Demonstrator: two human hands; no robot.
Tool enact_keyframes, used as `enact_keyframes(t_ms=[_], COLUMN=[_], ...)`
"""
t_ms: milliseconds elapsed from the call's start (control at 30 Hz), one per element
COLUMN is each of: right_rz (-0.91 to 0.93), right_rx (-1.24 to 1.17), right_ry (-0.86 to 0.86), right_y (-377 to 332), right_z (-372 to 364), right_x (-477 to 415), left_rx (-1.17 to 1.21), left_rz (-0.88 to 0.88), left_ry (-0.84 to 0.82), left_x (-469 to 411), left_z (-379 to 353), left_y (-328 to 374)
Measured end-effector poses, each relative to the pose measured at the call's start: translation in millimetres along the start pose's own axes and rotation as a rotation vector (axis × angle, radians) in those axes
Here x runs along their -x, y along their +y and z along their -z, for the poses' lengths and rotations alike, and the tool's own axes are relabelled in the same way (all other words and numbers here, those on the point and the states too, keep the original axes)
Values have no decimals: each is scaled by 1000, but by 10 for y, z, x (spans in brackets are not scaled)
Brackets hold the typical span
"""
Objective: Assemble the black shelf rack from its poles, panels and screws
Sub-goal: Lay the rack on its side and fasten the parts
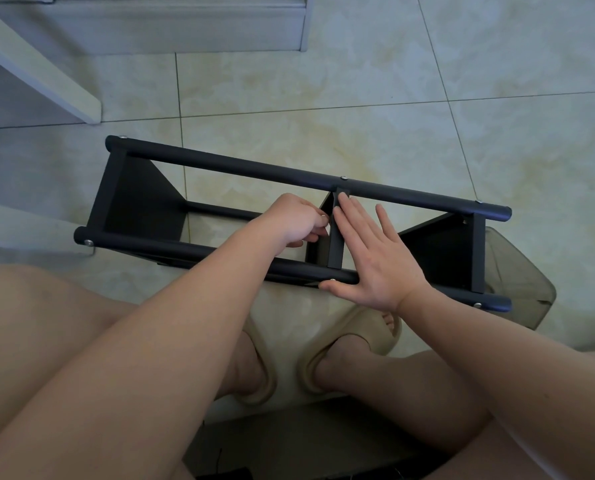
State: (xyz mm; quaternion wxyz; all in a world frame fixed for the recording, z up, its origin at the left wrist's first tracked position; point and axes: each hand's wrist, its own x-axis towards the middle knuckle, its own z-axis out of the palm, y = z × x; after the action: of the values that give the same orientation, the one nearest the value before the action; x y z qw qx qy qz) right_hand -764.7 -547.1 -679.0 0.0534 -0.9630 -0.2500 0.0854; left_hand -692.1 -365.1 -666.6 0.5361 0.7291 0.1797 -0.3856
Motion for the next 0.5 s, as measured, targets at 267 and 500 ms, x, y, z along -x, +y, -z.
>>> enact_keyframes(t_ms=[267,500], right_rz=[5,6], right_rx=[-23,-36], right_ry=[-10,-3], right_y=[1,5], right_z=[6,-6], right_x=[0,5], left_rx=[80,51], left_rz=[44,127], left_ry=[-3,-48], left_x=[-24,-19], left_z=[6,-3], left_y=[-9,-14])
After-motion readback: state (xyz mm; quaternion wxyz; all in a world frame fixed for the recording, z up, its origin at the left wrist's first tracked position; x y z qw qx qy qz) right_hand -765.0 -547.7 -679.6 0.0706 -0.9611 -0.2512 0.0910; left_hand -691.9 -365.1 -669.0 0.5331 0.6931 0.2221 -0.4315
